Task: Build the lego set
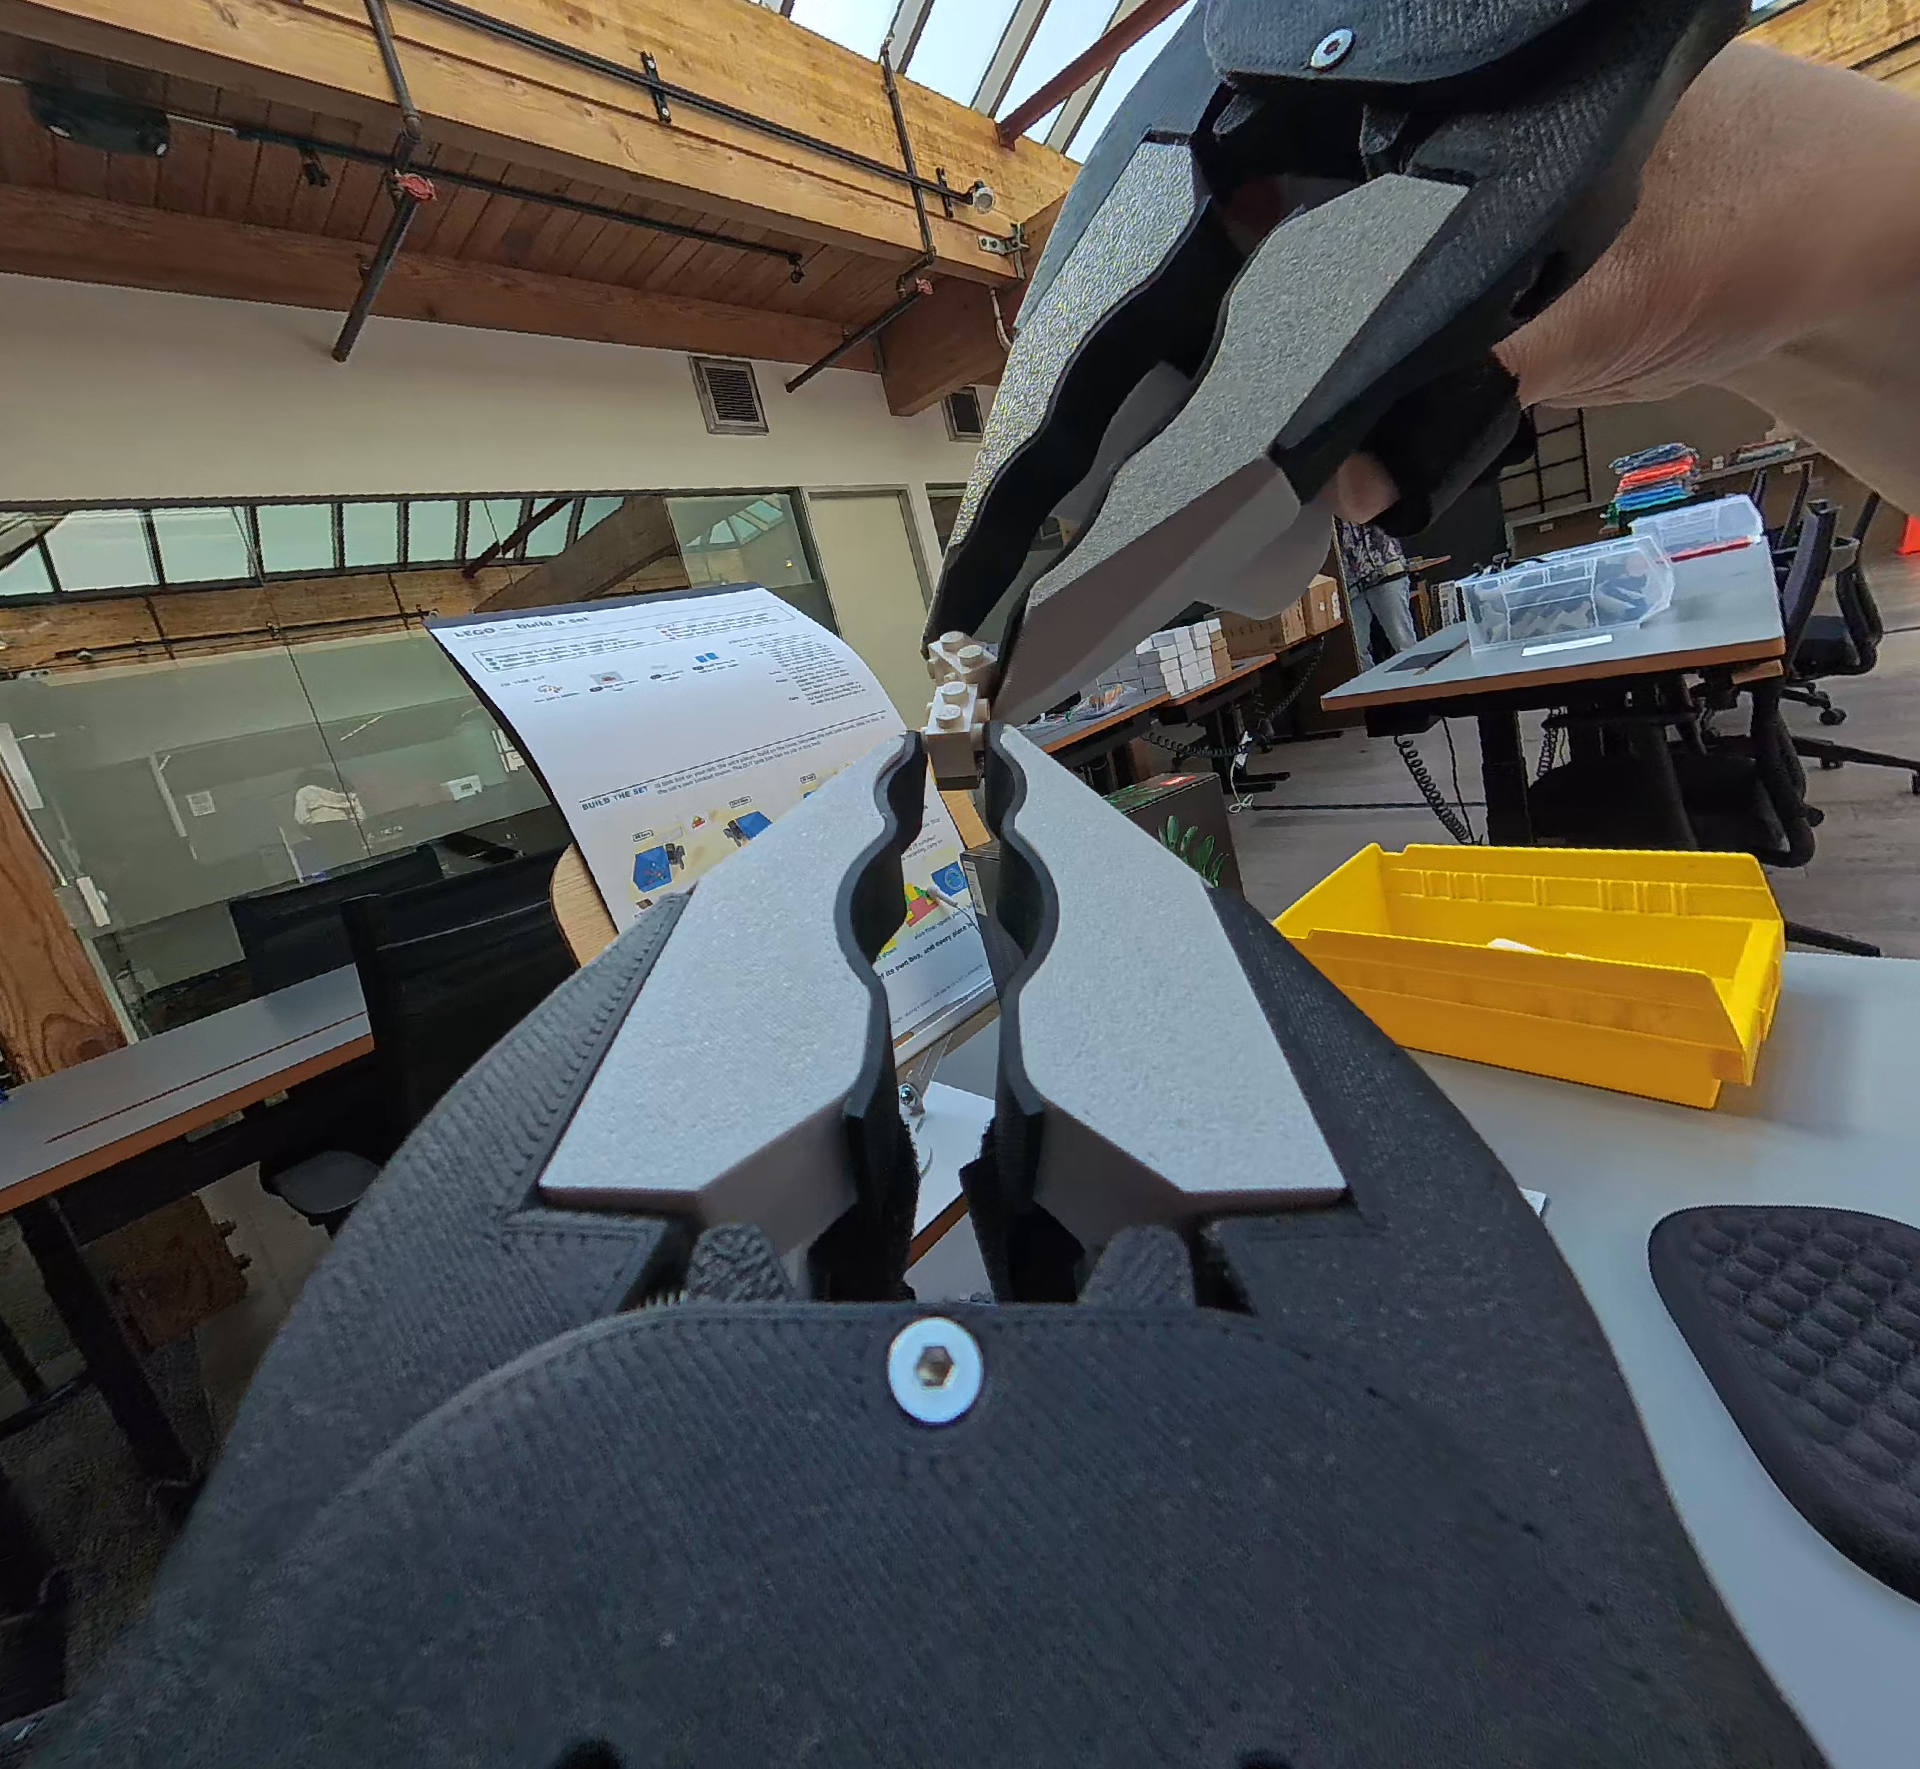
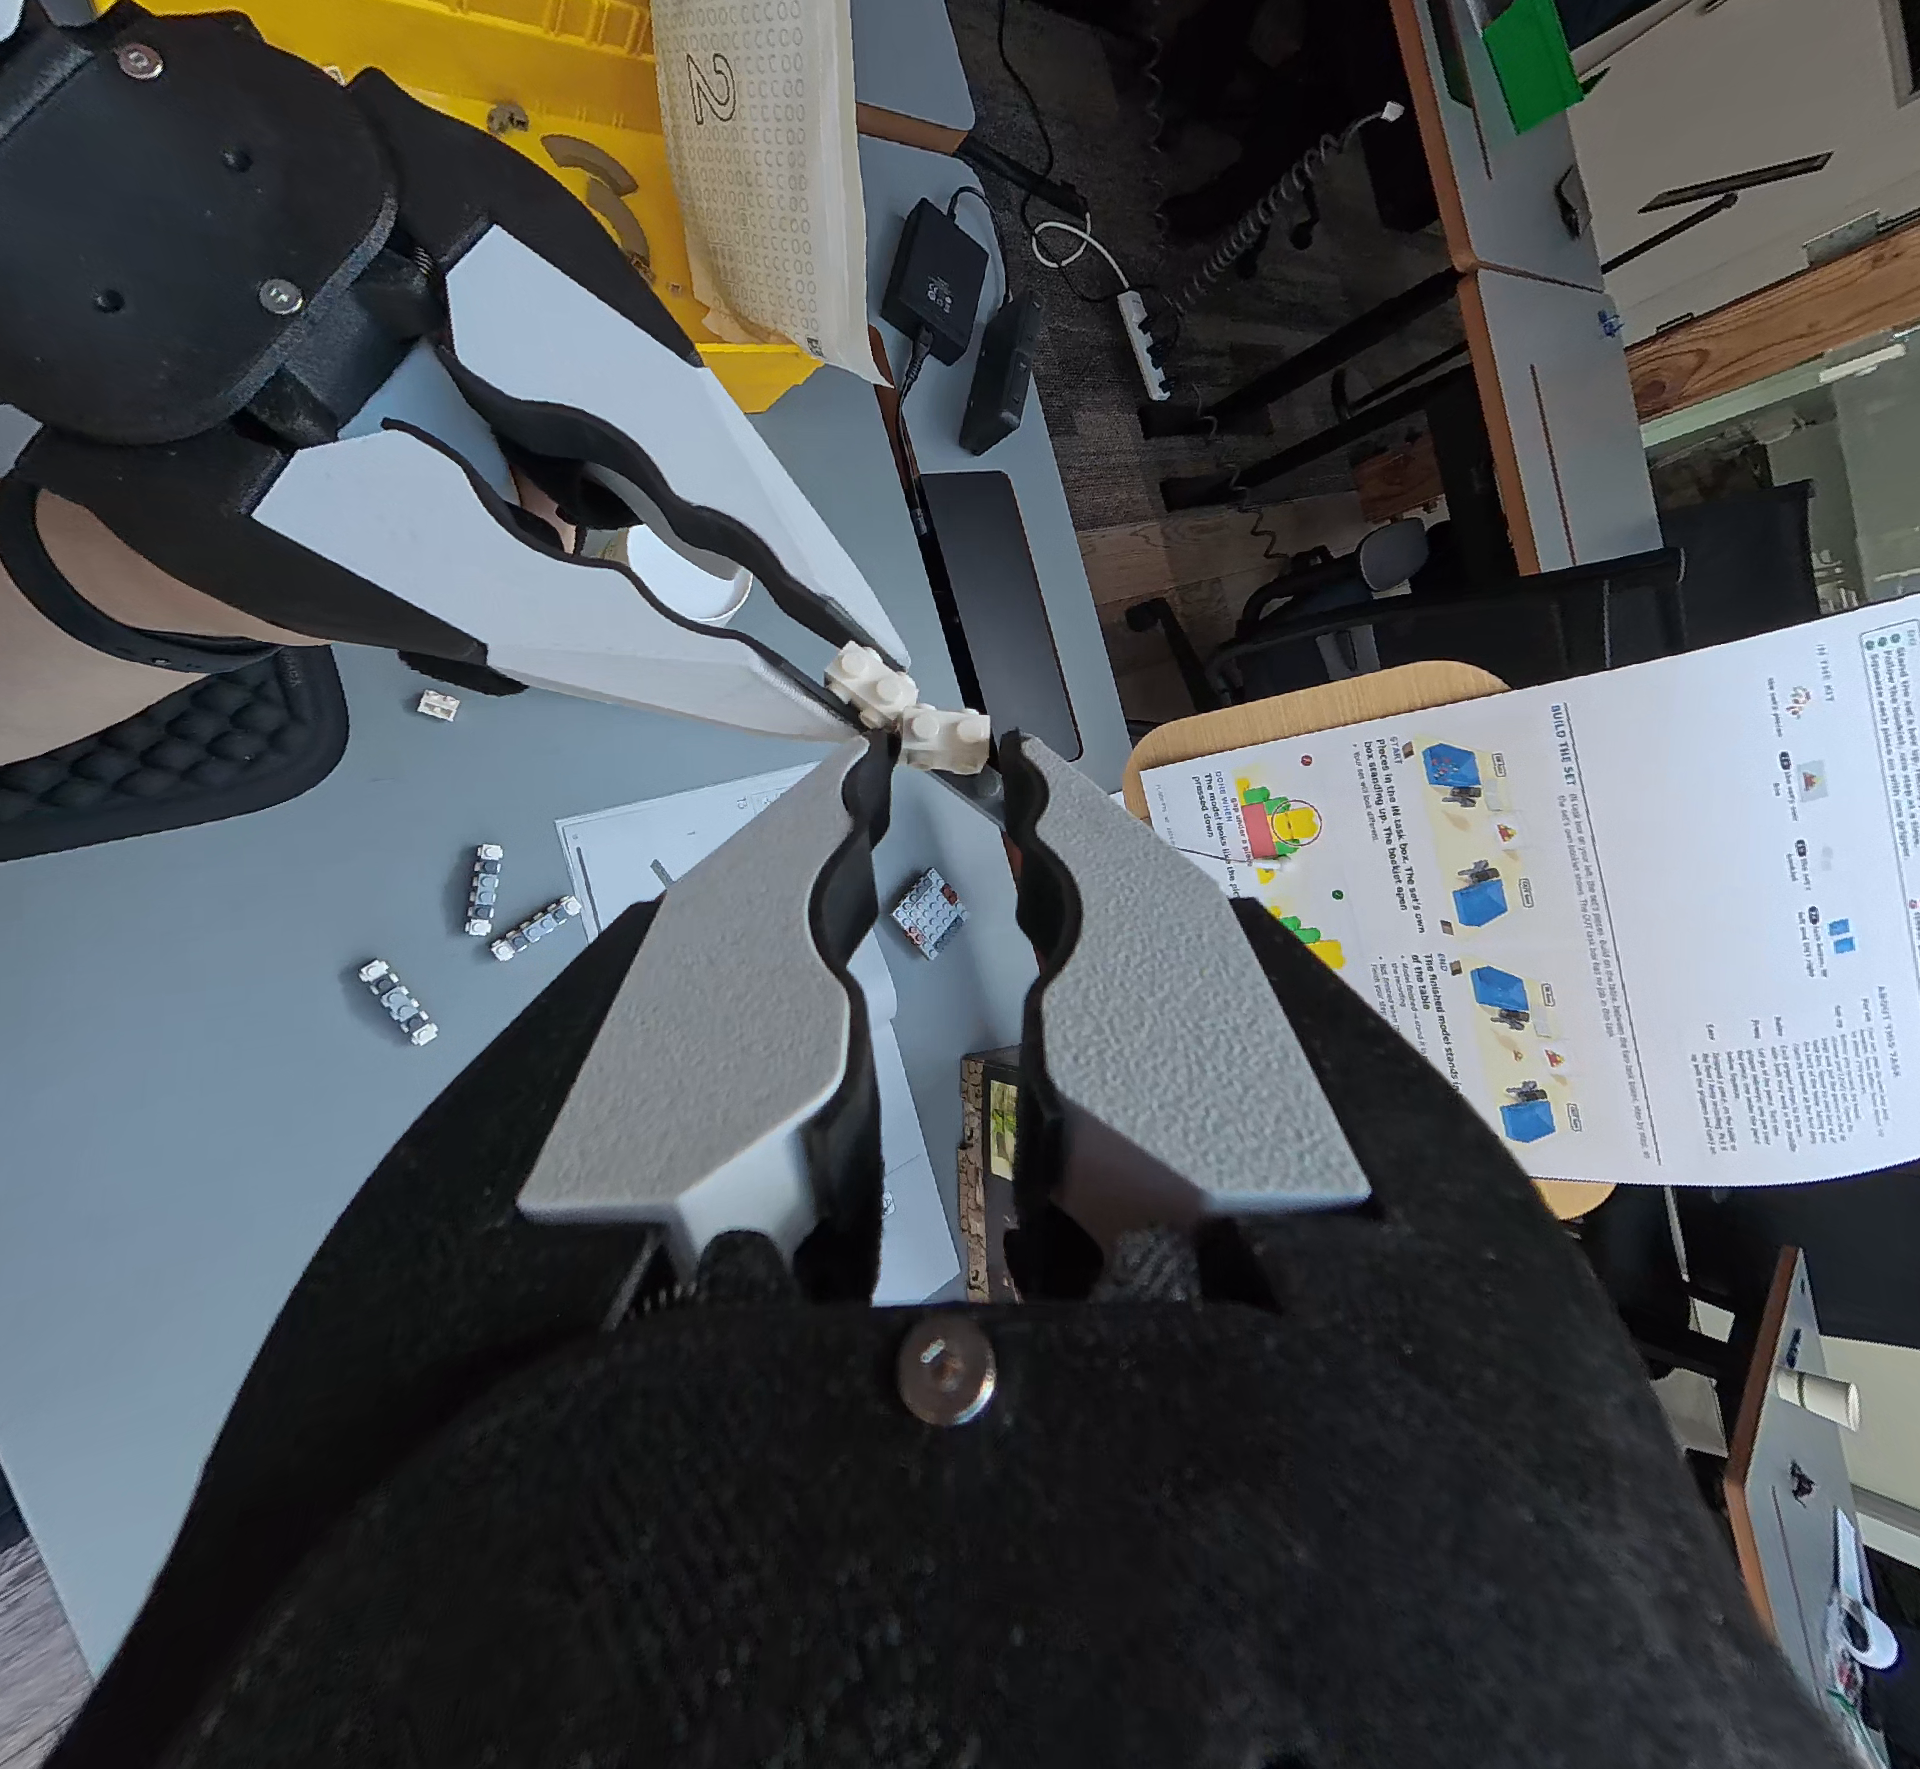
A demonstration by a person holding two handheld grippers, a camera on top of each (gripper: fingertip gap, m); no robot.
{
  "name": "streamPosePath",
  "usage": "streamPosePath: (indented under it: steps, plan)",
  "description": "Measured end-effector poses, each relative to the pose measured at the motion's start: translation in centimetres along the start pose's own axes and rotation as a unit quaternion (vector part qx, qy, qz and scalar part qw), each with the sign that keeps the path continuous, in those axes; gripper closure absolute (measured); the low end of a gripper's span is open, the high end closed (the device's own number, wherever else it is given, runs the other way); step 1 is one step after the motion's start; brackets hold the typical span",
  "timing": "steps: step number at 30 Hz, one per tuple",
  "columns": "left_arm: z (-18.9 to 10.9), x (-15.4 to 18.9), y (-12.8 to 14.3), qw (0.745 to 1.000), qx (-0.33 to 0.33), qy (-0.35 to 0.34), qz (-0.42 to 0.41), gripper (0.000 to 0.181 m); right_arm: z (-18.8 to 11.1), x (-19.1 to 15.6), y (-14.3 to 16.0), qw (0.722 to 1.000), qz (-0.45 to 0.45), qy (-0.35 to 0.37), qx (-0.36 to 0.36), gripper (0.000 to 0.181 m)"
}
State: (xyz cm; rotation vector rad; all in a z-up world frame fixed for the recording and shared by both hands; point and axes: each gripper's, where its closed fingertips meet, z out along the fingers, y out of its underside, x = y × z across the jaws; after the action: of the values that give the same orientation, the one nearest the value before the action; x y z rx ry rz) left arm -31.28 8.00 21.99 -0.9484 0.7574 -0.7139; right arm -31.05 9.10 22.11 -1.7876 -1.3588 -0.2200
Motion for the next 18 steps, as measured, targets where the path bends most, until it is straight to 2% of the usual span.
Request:
streamPosePath:
  steps: [13, 18]
  plan:
    - [0.10, 0.14, 0.16, 1.000, -0.005, 0.002, 0.000, 0.173, -0.21, -0.24, 0.00, 1.000, -0.007, -0.002, 0.005, 0.160]
    - [0.16, 0.23, 0.25, 1.000, -0.006, 0.004, -0.001, 0.173, -0.10, -0.32, 0.15, 1.000, -0.009, -0.002, 0.006, 0.165]
